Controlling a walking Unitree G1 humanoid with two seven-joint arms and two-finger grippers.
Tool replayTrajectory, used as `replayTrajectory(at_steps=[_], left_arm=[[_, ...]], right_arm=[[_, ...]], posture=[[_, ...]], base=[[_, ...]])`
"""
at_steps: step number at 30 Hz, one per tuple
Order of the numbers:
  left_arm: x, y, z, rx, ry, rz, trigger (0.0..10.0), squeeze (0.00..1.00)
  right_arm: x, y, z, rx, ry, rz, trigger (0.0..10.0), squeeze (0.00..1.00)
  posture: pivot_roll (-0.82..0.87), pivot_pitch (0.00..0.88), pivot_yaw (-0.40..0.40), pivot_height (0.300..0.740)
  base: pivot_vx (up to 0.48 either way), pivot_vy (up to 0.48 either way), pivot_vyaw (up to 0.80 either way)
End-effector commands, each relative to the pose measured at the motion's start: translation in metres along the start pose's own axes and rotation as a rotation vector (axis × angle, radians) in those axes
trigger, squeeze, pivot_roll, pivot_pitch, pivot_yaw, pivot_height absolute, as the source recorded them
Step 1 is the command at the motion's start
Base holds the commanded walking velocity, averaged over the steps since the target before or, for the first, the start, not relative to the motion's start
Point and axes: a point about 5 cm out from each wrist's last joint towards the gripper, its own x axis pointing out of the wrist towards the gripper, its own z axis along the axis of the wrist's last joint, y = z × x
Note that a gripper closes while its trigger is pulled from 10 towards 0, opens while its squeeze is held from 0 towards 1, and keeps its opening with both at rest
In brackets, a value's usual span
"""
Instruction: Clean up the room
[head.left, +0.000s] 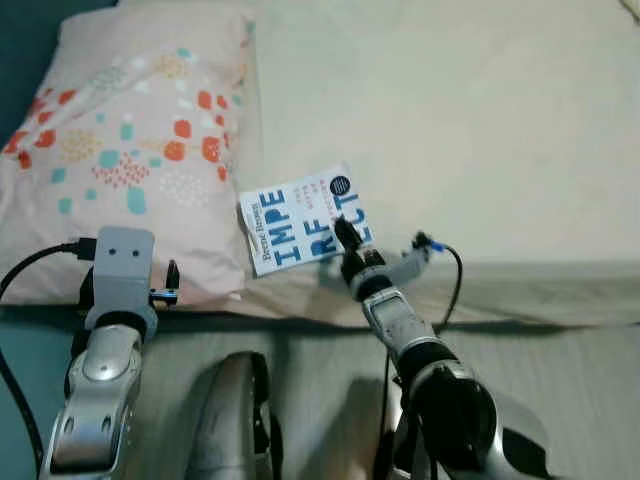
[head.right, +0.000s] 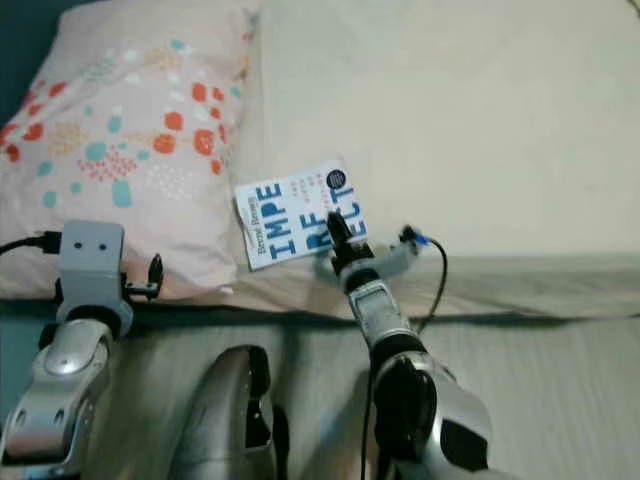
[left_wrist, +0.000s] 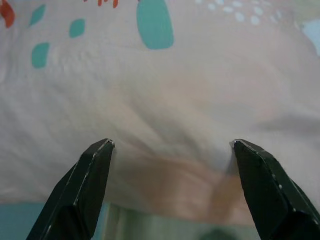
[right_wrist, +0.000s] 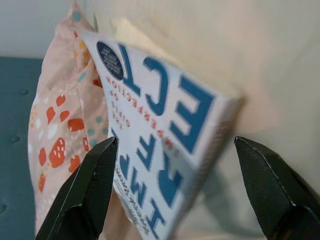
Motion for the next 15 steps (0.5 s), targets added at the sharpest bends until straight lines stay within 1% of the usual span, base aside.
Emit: replayTrajectory(at_steps=[1,2,3,4,5,6,7,8,10,11,12,13,14,15], left_arm=[[0.004,-0.004,-0.011,-0.020,0.023,0.012,10.0,0.00],[0.004,-0.004,-0.011,-0.020,0.023,0.012,10.0,0.00],[0.007,-0.007,-0.012,-0.028,0.021,0.010,10.0,0.00],[0.007,-0.007,-0.012,-0.028,0.021,0.010,10.0,0.00],[0.012,-0.012,-0.014,-0.041,0.019,0.007,10.0,0.00],[0.012,-0.012,-0.014,-0.041,0.019,0.007,10.0,0.00],[0.015,-0.015,-0.014,-0.054,0.016,0.005,10.0,0.00],[0.024,-0.025,-0.017,-0.087,0.027,-0.016,10.0,0.00],[0.024,-0.025,-0.017,-0.087,0.027,-0.016,10.0,0.00],[0.026,-0.028,-0.018,-0.095,0.032,-0.025,10.0,0.00],[0.026,-0.028,-0.018,-0.095,0.032,-0.025,10.0,0.00],[0.028,-0.032,-0.022,-0.100,0.049,-0.042,10.0,0.00],[0.028,-0.032,-0.022,-0.100,0.049,-0.042,10.0,0.00],[0.030,-0.036,-0.026,-0.114,0.065,-0.052,10.0,0.00]], right_arm=[[-0.032,-0.049,0.019,-0.013,-0.063,-0.161,10.0,0.84],[-0.032,-0.049,0.019,-0.013,-0.063,-0.161,10.0,0.84],[-0.040,-0.059,0.027,-0.026,-0.084,-0.180,10.0,0.82],[-0.040,-0.059,0.027,-0.026,-0.084,-0.180,10.0,0.82],[-0.048,-0.068,0.036,-0.060,-0.094,-0.195,10.0,0.59],[-0.048,-0.068,0.036,-0.060,-0.094,-0.195,10.0,0.59],[-0.054,-0.072,0.042,-0.102,-0.089,-0.198,10.0,0.59],[-0.056,-0.069,0.060,-0.176,-0.118,-0.137,10.0,0.00],[-0.056,-0.069,0.060,-0.176,-0.118,-0.137,10.0,0.00],[-0.055,-0.065,0.066,-0.194,-0.134,-0.099,10.0,0.00],[-0.055,-0.065,0.066,-0.194,-0.134,-0.099,10.0,0.00],[-0.052,-0.057,0.072,-0.193,-0.158,-0.045,10.0,0.00],[-0.052,-0.057,0.072,-0.193,-0.158,-0.045,10.0,0.00],[-0.047,-0.047,0.076,-0.202,-0.169,0.017,10.0,0.00]], posture=[[0.12,0.235,-0.031,0.564],[0.12,0.235,-0.031,0.564],[0.10,0.217,-0.036,0.564],[0.10,0.217,-0.036,0.564],[0.07,0.164,-0.051,0.564],[0.07,0.164,-0.051,0.564],[0.07,0.152,-0.052,0.564],[0.02,0.084,-0.050,0.564],[0.02,0.084,-0.050,0.564],[0.02,0.084,-0.050,0.564],[0.02,0.084,-0.050,0.564],[0.01,0.061,-0.041,0.569],[0.01,0.061,-0.041,0.569],[0.00,0.027,-0.042,0.574]], base=[[0.000,0.000,0.00],[0.000,0.000,0.00],[0.000,0.000,0.00],[0.000,0.000,0.00],[0.000,0.000,0.00],[0.000,0.000,0.00],[0.000,0.000,0.00],[0.000,0.000,0.00],[0.000,0.000,0.00],[0.000,0.000,0.00],[0.000,0.000,0.00],[0.000,0.000,0.00],[0.000,0.000,0.00],[0.000,0.000,0.00]])
